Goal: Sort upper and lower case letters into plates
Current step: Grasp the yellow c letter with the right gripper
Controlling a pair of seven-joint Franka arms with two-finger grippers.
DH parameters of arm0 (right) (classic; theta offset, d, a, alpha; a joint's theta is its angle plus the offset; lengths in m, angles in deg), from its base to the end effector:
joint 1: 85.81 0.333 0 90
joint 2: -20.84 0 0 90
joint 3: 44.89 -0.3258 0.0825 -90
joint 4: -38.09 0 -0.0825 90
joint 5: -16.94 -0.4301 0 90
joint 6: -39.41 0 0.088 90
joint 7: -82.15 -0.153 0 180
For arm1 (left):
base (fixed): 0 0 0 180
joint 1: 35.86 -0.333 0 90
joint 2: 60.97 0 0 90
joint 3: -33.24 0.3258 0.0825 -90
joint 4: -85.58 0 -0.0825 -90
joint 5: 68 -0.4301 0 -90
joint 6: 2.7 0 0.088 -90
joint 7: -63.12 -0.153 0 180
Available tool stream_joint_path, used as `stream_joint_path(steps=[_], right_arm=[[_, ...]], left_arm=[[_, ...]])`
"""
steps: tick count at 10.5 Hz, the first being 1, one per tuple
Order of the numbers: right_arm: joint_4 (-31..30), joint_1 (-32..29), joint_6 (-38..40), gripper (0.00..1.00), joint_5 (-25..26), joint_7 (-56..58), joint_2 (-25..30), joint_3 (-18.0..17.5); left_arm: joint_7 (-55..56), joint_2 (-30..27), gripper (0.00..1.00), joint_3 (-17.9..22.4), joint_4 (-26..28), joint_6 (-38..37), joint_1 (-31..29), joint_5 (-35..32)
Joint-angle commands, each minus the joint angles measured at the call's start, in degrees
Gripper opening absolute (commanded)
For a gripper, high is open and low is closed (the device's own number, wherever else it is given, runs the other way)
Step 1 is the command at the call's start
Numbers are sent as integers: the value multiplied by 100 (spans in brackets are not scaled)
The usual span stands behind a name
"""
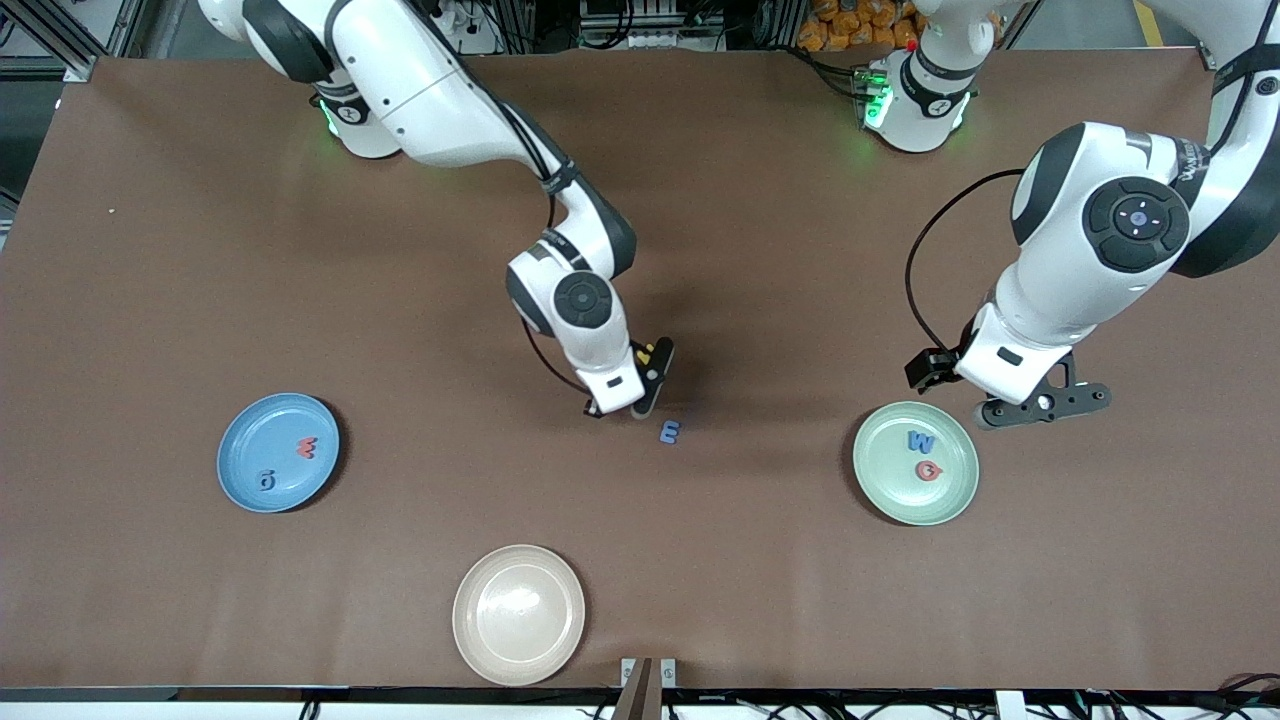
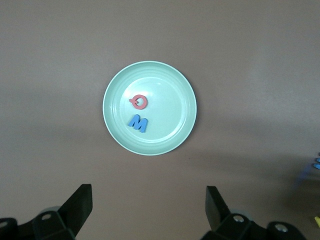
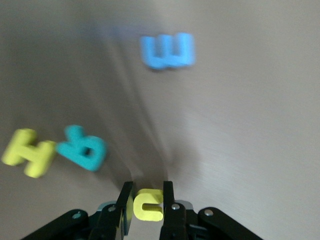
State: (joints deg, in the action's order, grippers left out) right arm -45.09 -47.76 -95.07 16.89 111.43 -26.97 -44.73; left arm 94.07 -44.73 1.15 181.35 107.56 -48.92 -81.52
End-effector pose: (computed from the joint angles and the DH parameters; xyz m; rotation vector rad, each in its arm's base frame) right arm 0.6096 0.4748 0.1235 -2.6130 -1.7358 -0.0955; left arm 0.6601 -0.1743 0.4088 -3.0733 -0.2261 -0.0701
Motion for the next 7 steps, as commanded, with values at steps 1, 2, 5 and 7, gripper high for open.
stream_joint_path(steps=[1, 2, 5, 7], right_arm=[[-33, -542, 37, 0, 32, 34, 227, -78], [-41, -805, 45, 0, 32, 26, 271, -78], [-41, -1780, 54, 0, 32, 17, 350, -78], [-59, -2553, 54, 0, 32, 8, 368, -52]], left_arm=[[244, -68, 100, -139, 38, -93, -4, 139], [341, -25, 100, -218, 38, -93, 5, 139], [928, 125, 100, -316, 30, -84, 329, 113], [1088, 257, 100, -316, 3, -67, 532, 87]])
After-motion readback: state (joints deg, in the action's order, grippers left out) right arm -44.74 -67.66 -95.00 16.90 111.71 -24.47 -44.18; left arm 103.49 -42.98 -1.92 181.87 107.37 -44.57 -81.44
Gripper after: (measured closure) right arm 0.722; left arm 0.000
